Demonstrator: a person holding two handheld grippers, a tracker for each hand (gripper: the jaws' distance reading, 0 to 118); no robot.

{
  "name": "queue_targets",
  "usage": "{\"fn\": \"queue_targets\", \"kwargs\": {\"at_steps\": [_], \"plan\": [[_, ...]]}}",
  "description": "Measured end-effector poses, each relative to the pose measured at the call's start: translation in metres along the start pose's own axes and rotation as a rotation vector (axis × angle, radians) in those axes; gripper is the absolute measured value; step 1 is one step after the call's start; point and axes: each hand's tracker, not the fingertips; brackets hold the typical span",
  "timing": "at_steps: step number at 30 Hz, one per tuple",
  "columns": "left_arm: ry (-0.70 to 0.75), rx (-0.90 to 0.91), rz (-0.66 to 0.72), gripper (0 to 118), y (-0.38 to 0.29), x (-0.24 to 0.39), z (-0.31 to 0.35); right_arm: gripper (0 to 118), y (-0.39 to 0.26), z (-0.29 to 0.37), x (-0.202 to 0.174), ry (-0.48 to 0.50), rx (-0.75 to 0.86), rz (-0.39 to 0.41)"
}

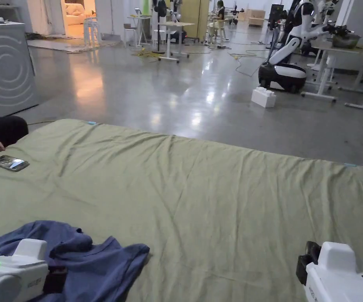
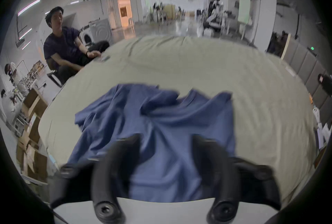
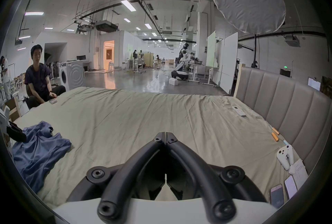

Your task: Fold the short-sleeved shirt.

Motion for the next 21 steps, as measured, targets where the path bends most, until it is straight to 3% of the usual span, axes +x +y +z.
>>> {"fn": "queue_targets", "kwargs": {"at_steps": [1,3,10,13,15,17,18,19,20,21], "plan": [[0.005,-0.031,-0.004,85,-0.003,-0.005,-0.006,0,-0.001,-0.001,-0.001,0.005,-0.005,0.004],[-0.005,-0.063,0.026,99,-0.011,-0.013,-0.016,0,-0.004,-0.003,-0.005,0.029,-0.018,0.014],[-0.027,-0.288,0.167,99,-0.039,-0.014,-0.075,0,-0.015,-0.008,-0.014,0.05,-0.058,0.041],[-0.006,-0.182,0.144,98,-0.05,-0.007,-0.066,0,-0.018,-0.008,-0.017,0.056,-0.073,0.054],[-0.011,-0.186,0.137,84,-0.051,-0.005,-0.063,0,-0.019,-0.007,-0.018,0.058,-0.074,0.063],[-0.038,-0.158,0.095,60,-0.052,-0.001,-0.058,0,-0.021,-0.008,-0.02,0.061,-0.076,0.067],[-0.022,-0.141,0.057,44,-0.049,0.002,-0.059,0,-0.022,-0.008,-0.021,0.063,-0.078,0.068],[-0.007,-0.123,0.034,16,-0.049,0.004,-0.058,0,-0.022,-0.009,-0.022,0.065,-0.08,0.068],[0.035,-0.112,0.002,7,-0.049,0.008,-0.057,0,-0.023,-0.008,-0.023,0.067,-0.082,0.067],[0.092,-0.11,-0.027,7,-0.05,0.009,-0.06,0,-0.023,-0.009,-0.023,0.069,-0.082,0.068]]}}
